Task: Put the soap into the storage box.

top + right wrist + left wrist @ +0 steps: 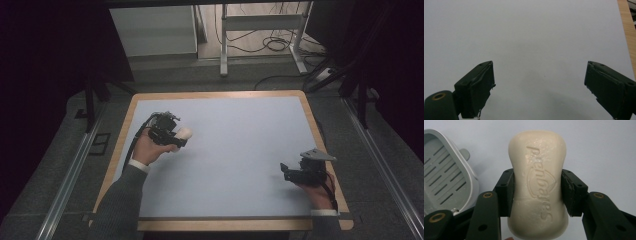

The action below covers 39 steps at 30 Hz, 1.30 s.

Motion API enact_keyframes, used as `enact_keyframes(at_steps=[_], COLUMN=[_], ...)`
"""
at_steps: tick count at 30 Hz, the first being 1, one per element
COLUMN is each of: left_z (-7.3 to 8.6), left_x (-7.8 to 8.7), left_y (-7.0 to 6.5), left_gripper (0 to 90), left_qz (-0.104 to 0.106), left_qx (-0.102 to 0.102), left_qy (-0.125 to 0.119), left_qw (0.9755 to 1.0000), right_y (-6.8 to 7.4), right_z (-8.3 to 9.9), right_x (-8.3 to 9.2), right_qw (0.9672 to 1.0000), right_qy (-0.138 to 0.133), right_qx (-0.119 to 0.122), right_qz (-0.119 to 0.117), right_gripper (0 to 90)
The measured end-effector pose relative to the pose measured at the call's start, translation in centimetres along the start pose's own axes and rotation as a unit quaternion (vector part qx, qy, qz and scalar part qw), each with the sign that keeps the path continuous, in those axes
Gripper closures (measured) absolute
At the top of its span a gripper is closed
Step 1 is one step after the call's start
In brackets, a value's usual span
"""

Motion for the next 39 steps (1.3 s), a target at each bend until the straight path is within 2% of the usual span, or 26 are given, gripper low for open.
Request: enact_keyframes(at_steps=[28, 39], left_z=[-1.1, -1.0], left_x=[0.5, 0.3], left_y=[2.3, 4.2], left_gripper=[49.5, 49.5], left_qz=[-0.016, -0.028], left_qx=[0.017, 0.041], left_qy=[-0.003, -0.002], left_qw=[0.9997, 0.9988], right_y=[0.1, 0.1], right_z=[0.0, 0.1], right_x=[-0.1, -0.1], right_qw=[1.0, 1.0], right_qy=[-0.002, 0.001], right_qx=[0.004, 0.004], right_qz=[-0.004, -0.002], right_gripper=[8.9, 8.9])
Point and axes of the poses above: each handheld gripper's, and its own axes: x roughly backward along the jaws, z roughly out of its underside, y roughly to its left, the point moved 6 cm from there along -x, roughly forward along the jaws, and after that the axes turned 7 degrees about -y, right-handed, at the moved point
